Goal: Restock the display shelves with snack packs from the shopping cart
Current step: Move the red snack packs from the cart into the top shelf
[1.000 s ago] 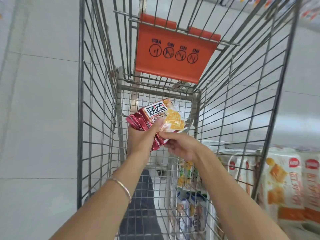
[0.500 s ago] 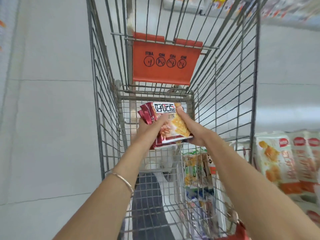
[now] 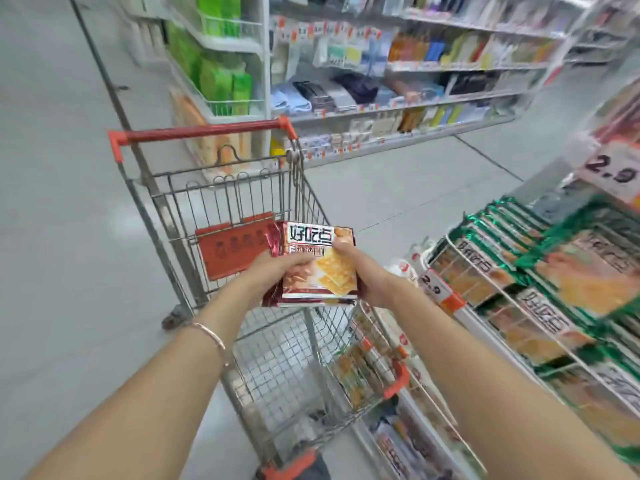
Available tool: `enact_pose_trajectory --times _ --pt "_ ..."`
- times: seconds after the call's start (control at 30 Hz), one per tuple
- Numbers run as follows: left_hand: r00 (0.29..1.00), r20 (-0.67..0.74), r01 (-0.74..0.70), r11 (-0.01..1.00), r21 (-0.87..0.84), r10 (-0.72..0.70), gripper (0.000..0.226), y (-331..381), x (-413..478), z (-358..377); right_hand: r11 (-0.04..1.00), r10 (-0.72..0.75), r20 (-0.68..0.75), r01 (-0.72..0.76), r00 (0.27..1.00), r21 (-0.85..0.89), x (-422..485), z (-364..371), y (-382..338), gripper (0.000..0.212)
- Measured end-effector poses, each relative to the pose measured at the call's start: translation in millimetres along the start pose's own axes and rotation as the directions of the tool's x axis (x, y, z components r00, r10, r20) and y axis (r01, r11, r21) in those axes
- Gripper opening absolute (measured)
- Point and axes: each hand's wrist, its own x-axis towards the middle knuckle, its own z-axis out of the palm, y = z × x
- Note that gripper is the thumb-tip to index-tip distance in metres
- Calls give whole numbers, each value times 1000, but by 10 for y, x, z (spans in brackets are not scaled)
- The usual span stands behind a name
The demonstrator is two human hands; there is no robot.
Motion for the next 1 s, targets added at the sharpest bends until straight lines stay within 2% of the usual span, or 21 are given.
enact_pose_trajectory --times 0.07,0.13,0.17,0.2,0.23,0.27,0.3,0.33,0.4,0.43,0.47,0.6,0.73,0.8,0.83,0.87,0.93,0.97,1.0 --pt "997 50 -69 994 89 65 50 376 -262 170 998 -53 -61 56 997 33 -458 -146 -223 46" --pt "987 85 -145 980 140 134 99 722 -481 405 992 -114 -146 120 983 34 -947 -326 -449 46" --pt "981 115 -174 972 156 157 105 898 -585 542 987 -147 -195 156 970 32 -1184 -442 -547 49" --pt "965 165 -230 958 170 202 85 1086 -740 714 983 -174 -241 185 955 21 -1430 -552 -645 50" --pt "946 203 -286 944 164 252 52 1260 -918 897 978 -194 -288 209 938 23 -1687 -676 -735 49" --pt "928 244 -326 932 160 283 30 1414 -1022 1088 974 -208 -348 226 914 10 -1931 -789 -835 50" --pt "910 269 -367 915 167 316 22 1579 -1133 1282 969 -235 -412 248 880 -24 -2156 -927 -910 57" --pt "897 299 -390 902 186 326 22 1718 -1197 1466 960 -272 -476 267 836 -81 -2360 -1090 -953 73" --pt "850 380 -441 887 137 364 26 1959 -1352 1829 943 -331 -547 293 769 -158 -2689 -1516 -947 121" --pt "828 418 -449 888 94 374 26 2061 -1445 2015 936 -350 -577 298 738 -186 -2922 -1650 -978 134" --pt "805 448 -465 882 72 388 25 2156 -1469 2200 929 -369 -597 300 713 -216 -3209 -1712 -1023 137" --pt "677 572 -559 829 -8 462 29 2526 -1744 3047 895 -436 -715 350 547 -277 -4153 -2033 -1134 106" --pt "564 655 -618 783 -70 503 26 2886 -2082 3935 833 -513 -784 422 349 -358 -4849 -2665 -1135 93" --pt "519 657 -670 738 -85 547 24 3048 -2256 4364 805 -537 -803 441 259 -396 -5139 -2985 -1139 59" --pt "499 639 -715 695 -78 585 22 3128 -2348 4566 793 -550 -805 440 221 -421 -5261 -3157 -1122 51" --pt "471 612 -772 632 -61 635 20 3197 -2399 4758 779 -559 -810 446 178 -440 -5369 -3298 -1097 61" --pt "388 581 -867 497 -32 715 32 3319 -2464 5062 783 -541 -835 423 104 -455 -5565 -3540 -1044 102" --pt "347 584 -897 441 -22 734 48 3378 -2471 5180 781 -536 -841 425 80 -457 -5638 -3690 -1026 98" --pt "311 599 -920 391 -4 738 67 3443 -2423 5293 764 -547 -835 441 53 -472 -5707 -3797 -989 79"
